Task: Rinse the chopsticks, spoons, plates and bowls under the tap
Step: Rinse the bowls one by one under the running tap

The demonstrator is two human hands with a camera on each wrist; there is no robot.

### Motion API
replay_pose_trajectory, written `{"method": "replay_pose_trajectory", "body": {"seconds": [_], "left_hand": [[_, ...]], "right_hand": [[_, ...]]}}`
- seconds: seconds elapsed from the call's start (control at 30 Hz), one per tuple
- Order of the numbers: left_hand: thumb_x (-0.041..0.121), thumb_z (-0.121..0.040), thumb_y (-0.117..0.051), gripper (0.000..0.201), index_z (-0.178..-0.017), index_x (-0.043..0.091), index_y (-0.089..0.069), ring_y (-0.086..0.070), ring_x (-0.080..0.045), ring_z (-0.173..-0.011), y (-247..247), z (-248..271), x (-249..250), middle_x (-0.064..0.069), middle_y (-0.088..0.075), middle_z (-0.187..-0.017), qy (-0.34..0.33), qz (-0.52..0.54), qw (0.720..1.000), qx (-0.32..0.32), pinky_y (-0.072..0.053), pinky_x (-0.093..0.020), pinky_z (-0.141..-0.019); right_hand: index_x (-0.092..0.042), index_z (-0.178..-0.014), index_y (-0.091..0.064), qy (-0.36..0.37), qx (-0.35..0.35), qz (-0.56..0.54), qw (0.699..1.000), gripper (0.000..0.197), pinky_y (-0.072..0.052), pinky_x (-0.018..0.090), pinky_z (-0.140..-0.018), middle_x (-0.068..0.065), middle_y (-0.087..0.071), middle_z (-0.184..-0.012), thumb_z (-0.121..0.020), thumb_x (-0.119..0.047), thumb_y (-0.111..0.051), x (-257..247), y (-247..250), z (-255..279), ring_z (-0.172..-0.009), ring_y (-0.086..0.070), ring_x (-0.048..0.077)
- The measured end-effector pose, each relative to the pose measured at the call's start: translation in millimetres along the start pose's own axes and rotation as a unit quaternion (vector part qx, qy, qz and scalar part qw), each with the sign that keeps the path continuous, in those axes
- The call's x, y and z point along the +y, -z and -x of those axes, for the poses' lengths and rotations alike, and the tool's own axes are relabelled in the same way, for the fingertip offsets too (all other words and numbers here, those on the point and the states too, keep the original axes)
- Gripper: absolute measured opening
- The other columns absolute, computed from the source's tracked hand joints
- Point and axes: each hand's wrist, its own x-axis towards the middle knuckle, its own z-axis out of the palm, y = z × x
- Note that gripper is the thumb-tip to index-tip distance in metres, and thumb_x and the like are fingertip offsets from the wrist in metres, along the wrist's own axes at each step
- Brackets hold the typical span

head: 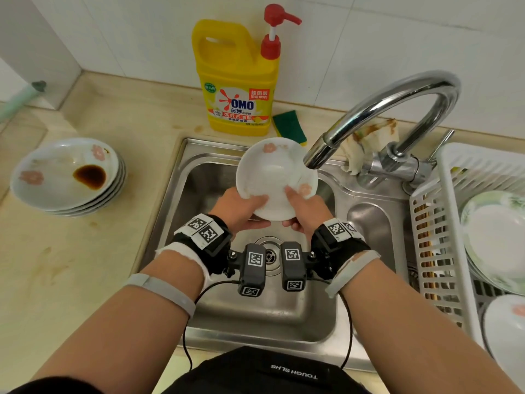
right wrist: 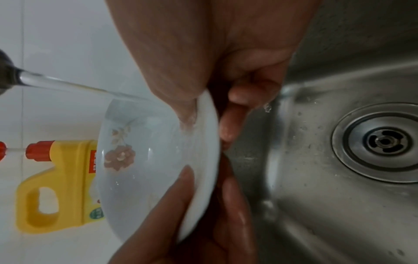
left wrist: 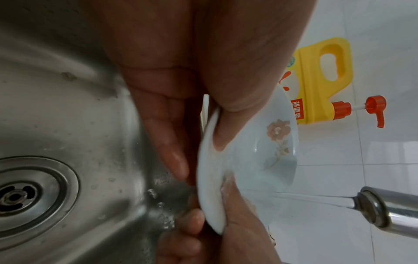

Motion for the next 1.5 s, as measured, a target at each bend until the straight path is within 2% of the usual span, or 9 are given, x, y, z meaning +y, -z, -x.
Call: {"method": "replay_pose_trajectory", "body": {"seconds": [0.13, 0.33, 0.57, 0.77, 0.93, 1.0, 1.07, 1.33, 1.5], "left_hand": [[0.0, -0.094, -0.062, 0.037, -0.131, 0.006, -0.056, -0.068, -0.033, -0.106, 4.0, -1.1, 4.6, -0.016, -0.065, -0.124, -0.006, -0.036, 0.999, -0.009, -0.064, -0.042, -0.073], [0.005, -0.098, -0.058, 0.024, -0.121, 0.01, -0.055, -0.064, -0.036, -0.107, 11.5, -2.5, 11.4, -0.013, -0.062, -0.12, -0.039, -0.158, 0.986, 0.046, -0.064, -0.048, -0.071], [0.016, -0.101, -0.055, 0.031, -0.131, 0.015, -0.06, -0.064, -0.034, -0.103, 16.1, 0.0, 11.3, -0.01, -0.064, -0.115, -0.106, -0.314, 0.94, 0.081, -0.064, -0.049, -0.072], [0.027, -0.102, -0.047, 0.028, -0.076, 0.025, -0.056, -0.068, -0.034, -0.083, 27.5, 10.4, 10.6, -0.003, -0.065, -0.078, -0.164, -0.45, 0.869, 0.128, -0.058, -0.041, -0.076], [0.024, -0.104, -0.047, 0.027, -0.12, 0.024, -0.069, -0.069, -0.031, -0.094, 35.4, 31.9, 17.6, -0.004, -0.074, -0.102, -0.255, -0.507, 0.809, 0.156, -0.054, -0.037, -0.079], [0.02, -0.1, -0.05, 0.032, -0.127, 0.027, -0.066, -0.069, -0.029, -0.098, 37.0, 43.0, 22.9, -0.003, -0.074, -0.109, -0.297, -0.508, 0.793, 0.159, -0.056, -0.039, -0.083], [0.018, -0.097, -0.051, 0.035, -0.128, 0.029, -0.065, -0.068, -0.027, -0.098, 36.6, 55.4, 29.3, -0.003, -0.074, -0.109, -0.336, -0.508, 0.776, 0.163, -0.055, -0.04, -0.085], [0.019, -0.101, -0.053, 0.029, -0.128, 0.021, -0.064, -0.066, -0.034, -0.096, 24.3, 96.1, 52.4, -0.009, -0.072, -0.106, -0.403, -0.504, 0.745, 0.169, -0.039, -0.031, -0.072], [0.021, -0.1, -0.054, 0.026, -0.125, 0.021, -0.062, -0.067, -0.033, -0.092, 18.2, 110.0, 56.8, -0.008, -0.072, -0.105, -0.422, -0.504, 0.739, 0.152, -0.051, -0.039, -0.075]], "right_hand": [[-0.013, -0.09, -0.064, 0.006, -0.01, 0.003, 1.0, 0.026, -0.046, 0.027, -0.051, 0.005, -0.065, -0.066, -0.093, -0.037, -0.071, 6.7, 3.7, -2.8, -0.047, -0.055, 0.014], [-0.022, -0.093, -0.065, 0.042, -0.013, 0.07, 0.997, 0.023, -0.056, 0.027, -0.062, 0.005, -0.071, -0.1, -0.101, -0.041, -0.057, -10.7, 15.1, 0.1, -0.091, -0.068, 0.023], [-0.017, -0.092, -0.068, 0.117, 0.007, 0.133, 0.984, 0.03, -0.062, 0.049, -0.082, 0.015, -0.074, -0.095, -0.105, -0.037, -0.05, -13.1, 19.6, 10.3, -0.09, -0.073, 0.034], [-0.021, -0.083, -0.075, 0.139, 0.008, 0.231, 0.963, 0.022, -0.06, 0.052, -0.083, 0.008, -0.076, -0.085, -0.094, -0.031, -0.058, -9.1, 18.8, 17.0, -0.085, -0.074, 0.028], [-0.024, -0.075, -0.063, 0.2, 0.01, 0.339, 0.919, 0.028, -0.046, 0.032, -0.075, 0.005, -0.069, -0.084, -0.1, -0.025, -0.051, -18.8, 10.2, 47.9, -0.088, -0.066, 0.029], [-0.02, -0.093, -0.07, 0.227, 0.024, 0.358, 0.905, 0.022, -0.036, 0.027, -0.075, 0.006, -0.07, -0.094, -0.102, -0.023, -0.05, -22.7, 9.8, 59.7, -0.092, -0.062, 0.026], [-0.016, -0.111, -0.071, 0.258, 0.041, 0.359, 0.896, 0.024, -0.036, 0.026, -0.078, 0.009, -0.073, -0.107, -0.103, -0.022, -0.05, -28.2, 11.2, 69.8, -0.1, -0.063, 0.028], [-0.015, -0.121, -0.069, 0.338, 0.112, 0.36, 0.862, 0.027, -0.049, 0.038, -0.086, 0.013, -0.073, -0.11, -0.104, -0.024, -0.05, -49.9, 29.5, 109.4, -0.104, -0.064, 0.034], [-0.014, -0.12, -0.068, 0.359, 0.13, 0.357, 0.852, 0.027, -0.051, 0.041, -0.085, 0.012, -0.072, -0.106, -0.105, -0.024, -0.049, -53.9, 41.3, 124.2, -0.1, -0.065, 0.035]]}}
